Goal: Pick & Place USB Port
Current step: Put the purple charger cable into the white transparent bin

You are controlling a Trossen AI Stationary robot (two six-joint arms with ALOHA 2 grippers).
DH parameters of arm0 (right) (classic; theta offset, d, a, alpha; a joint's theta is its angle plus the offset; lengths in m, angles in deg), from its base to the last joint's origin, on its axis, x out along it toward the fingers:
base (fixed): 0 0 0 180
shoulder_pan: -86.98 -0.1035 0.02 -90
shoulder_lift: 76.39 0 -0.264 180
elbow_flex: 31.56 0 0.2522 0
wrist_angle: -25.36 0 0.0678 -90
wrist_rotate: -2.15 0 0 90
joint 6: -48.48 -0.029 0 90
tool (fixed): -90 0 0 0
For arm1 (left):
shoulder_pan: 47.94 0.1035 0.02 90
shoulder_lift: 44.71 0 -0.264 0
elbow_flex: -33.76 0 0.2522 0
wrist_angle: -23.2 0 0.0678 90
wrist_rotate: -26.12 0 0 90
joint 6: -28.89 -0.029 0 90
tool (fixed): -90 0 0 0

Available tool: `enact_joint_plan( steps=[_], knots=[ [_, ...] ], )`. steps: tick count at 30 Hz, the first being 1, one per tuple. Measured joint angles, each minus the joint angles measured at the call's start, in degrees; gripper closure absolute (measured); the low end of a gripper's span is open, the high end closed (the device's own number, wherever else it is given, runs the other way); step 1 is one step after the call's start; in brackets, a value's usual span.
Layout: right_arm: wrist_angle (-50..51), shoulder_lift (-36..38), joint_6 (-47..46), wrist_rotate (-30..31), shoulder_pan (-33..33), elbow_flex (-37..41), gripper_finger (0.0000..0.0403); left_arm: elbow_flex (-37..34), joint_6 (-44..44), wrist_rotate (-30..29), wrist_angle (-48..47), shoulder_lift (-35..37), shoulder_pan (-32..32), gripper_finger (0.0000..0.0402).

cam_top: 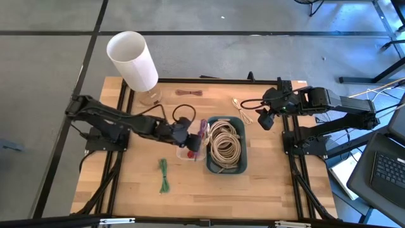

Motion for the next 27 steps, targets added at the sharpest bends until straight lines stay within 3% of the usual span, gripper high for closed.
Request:
enact_joint_plan(
  steps=[4, 7, 27],
  knots=[
    [-0.1, 0.0, 0.0, 0.0, 0.0, 0.0, 0.0197, 8.0, -0.1, -1.1, -19.0, -3.5, 1.5, 0.0386],
    [-0.2, 0.0, 0.0, 0.0, 0.0, 0.0, 0.0197, 11.2, 0.1, -0.8, -26.8, -6.0, 3.0, 0.0386],
    [-0.1, 0.0, 0.2, 0.0, 0.0, 0.0, 0.0197, 12.2, -8.5, 6.0, -26.6, -20.3, 9.0, 0.0387]
  ],
)
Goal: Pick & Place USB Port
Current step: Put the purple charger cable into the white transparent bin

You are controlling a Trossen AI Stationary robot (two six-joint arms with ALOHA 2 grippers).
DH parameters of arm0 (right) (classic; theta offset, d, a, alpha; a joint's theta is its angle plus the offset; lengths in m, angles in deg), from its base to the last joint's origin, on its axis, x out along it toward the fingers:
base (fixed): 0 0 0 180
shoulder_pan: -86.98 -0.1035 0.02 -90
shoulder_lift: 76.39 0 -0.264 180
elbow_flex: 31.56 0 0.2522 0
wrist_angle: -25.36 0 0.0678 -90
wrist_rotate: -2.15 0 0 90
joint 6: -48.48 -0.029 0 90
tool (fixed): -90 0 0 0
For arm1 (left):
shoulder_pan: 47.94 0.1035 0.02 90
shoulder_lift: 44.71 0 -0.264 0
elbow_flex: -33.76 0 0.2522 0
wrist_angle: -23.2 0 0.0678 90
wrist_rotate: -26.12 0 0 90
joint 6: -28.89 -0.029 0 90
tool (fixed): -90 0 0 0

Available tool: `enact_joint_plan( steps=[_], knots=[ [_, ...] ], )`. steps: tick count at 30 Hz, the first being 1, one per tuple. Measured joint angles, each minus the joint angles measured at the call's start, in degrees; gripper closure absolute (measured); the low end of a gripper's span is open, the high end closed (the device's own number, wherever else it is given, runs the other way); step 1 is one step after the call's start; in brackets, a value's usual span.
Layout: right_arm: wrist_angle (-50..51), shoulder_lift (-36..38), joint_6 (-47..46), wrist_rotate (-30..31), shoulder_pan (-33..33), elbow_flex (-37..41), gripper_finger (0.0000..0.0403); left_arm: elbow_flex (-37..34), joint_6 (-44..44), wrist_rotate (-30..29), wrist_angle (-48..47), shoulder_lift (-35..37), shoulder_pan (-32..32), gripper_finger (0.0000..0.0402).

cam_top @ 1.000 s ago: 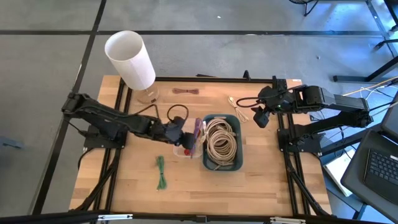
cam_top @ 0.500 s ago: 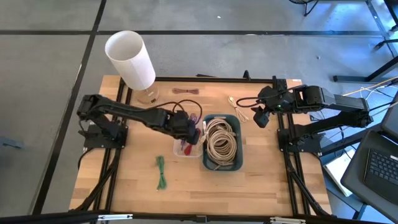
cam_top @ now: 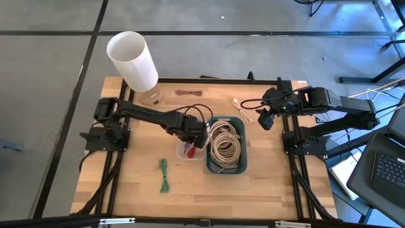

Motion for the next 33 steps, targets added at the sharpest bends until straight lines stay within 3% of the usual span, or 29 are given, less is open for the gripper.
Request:
enact_joint_plan(
  steps=[8, 23, 33],
  knots=[
    [0.0, 0.0, 0.0, 0.0, 0.0, 0.0, 0.0197, -0.5, -1.5, 2.8, 4.8, -3.5, 0.3, 0.0387],
    [0.0, 0.0, -0.4, 0.0, 0.0, 0.0, 0.0197, -0.7, -4.0, 5.5, 5.2, -6.7, 0.6, 0.0377],
    [0.1, 0.0, -1.2, -0.2, 0.0, 0.0, 0.0197, -0.6, -5.4, 6.2, 5.6, -6.0, 0.6, 0.0283]
  ],
)
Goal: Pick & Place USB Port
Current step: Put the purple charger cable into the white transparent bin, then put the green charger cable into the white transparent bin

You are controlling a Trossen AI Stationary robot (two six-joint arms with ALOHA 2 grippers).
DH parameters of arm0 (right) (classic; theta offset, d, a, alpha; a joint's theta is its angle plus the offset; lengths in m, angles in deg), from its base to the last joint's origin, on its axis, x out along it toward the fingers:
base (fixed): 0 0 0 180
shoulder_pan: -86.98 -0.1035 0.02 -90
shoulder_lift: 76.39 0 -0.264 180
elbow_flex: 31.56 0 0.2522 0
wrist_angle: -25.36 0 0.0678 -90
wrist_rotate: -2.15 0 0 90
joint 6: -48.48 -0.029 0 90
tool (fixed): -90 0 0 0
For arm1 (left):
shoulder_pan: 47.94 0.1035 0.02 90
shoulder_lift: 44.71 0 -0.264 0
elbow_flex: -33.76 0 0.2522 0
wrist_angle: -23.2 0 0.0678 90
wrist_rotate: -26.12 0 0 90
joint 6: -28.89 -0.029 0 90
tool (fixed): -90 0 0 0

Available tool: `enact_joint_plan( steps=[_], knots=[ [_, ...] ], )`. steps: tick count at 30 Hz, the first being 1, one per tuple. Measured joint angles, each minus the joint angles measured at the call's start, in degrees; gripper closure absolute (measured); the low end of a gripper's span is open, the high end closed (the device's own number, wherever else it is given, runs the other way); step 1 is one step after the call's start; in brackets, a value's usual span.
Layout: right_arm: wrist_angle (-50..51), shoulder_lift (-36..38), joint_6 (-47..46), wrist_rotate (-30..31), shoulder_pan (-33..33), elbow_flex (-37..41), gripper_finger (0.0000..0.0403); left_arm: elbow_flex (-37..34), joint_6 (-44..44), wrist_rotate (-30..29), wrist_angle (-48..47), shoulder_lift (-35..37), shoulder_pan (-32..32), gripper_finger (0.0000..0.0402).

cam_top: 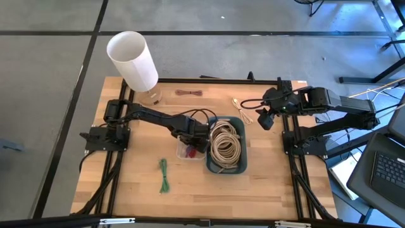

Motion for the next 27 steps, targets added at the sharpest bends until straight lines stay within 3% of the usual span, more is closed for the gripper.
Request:
enact_joint_plan(
  steps=[9, 14, 27],
  knots=[
    [0.3, 0.0, 0.0, 0.0, 0.0, 0.0, 0.0197, 0.3, 0.0, 0.2, -2.2, 2.3, 0.1, 0.0214],
    [0.4, 0.0, 0.0, 0.0, 0.0, 0.0, 0.0197, 2.1, 0.0, -1.6, -7.1, 7.2, 0.1, 0.0212],
    [0.4, 0.0, 0.0, 0.2, 0.0, 0.0, 0.0197, 2.3, 0.5, -2.3, -6.8, 24.8, -4.1, 0.0218]
  ],
)
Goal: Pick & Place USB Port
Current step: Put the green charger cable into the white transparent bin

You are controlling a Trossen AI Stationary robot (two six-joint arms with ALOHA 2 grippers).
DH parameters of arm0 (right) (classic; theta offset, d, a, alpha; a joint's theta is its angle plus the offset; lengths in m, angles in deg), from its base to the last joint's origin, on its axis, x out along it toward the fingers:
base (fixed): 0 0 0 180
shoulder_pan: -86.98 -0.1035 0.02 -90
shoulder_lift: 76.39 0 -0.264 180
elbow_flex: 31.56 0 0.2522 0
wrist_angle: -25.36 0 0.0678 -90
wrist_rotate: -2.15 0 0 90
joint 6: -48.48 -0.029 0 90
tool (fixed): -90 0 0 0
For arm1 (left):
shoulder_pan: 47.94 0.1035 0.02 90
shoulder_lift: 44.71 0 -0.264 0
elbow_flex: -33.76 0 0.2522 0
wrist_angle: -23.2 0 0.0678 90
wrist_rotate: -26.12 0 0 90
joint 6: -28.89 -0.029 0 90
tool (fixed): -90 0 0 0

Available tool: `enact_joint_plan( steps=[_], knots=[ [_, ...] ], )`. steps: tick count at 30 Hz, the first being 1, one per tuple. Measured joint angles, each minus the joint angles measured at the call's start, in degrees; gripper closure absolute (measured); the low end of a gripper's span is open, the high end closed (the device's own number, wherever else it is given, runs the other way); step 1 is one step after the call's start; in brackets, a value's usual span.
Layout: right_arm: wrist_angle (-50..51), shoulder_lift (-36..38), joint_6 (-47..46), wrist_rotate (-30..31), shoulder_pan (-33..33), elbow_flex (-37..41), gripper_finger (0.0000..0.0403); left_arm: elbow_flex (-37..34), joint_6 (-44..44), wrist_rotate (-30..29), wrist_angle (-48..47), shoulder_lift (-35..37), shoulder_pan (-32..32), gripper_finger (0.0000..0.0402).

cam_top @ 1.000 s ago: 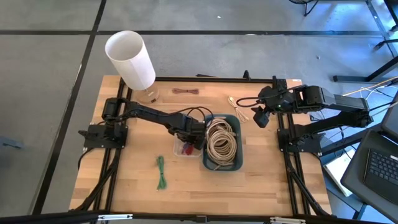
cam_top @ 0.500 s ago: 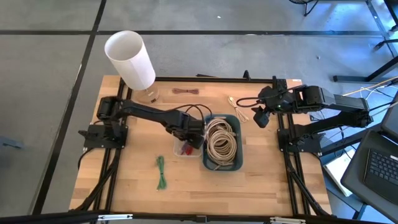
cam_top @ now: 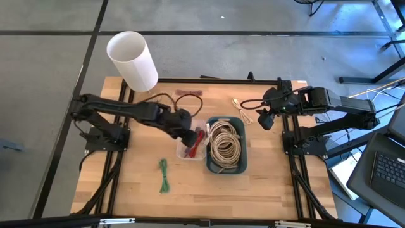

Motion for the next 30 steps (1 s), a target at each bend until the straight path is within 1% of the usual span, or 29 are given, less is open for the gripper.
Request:
enact_joint_plan(
  steps=[7, 12, 16, 19, 22, 28, 30],
  knots=[
    [0.0, 0.0, 1.3, 0.0, 0.0, 0.0, 0.0197, 0.0, 3.9, 0.1, -0.3, 4.9, -7.0, 0.0227],
    [0.0, 0.0, 1.7, 0.0, 0.0, 0.0, 0.0197, 0.0, 6.9, 1.3, -0.3, 5.1, -12.6, 0.0229],
    [0.0, 0.0, 2.5, 0.0, 0.0, 0.0, 0.0197, -0.2, 11.6, 1.8, -0.2, 4.7, -16.6, 0.0229],
    [0.0, 0.0, 2.6, 0.0, 0.0, 0.0, 0.0197, -0.4, 16.8, 0.9, -0.1, 4.7, -19.0, 0.0229],
    [0.0, 0.0, 2.6, 0.0, 0.0, 0.0, 0.0197, -1.4, 23.6, -1.4, -0.1, 4.7, -21.3, 0.0229],
    [0.0, 0.0, 2.6, 0.0, 0.0, 0.0, 0.0197, -4.6, 37.4, -6.5, 0.5, 4.1, -25.7, 0.0233],
    [0.0, 0.0, 2.6, 0.0, 0.0, 0.0, 0.0197, -6.0, 41.2, -6.8, 0.4, 3.6, -26.8, 0.0233]
  ],
)
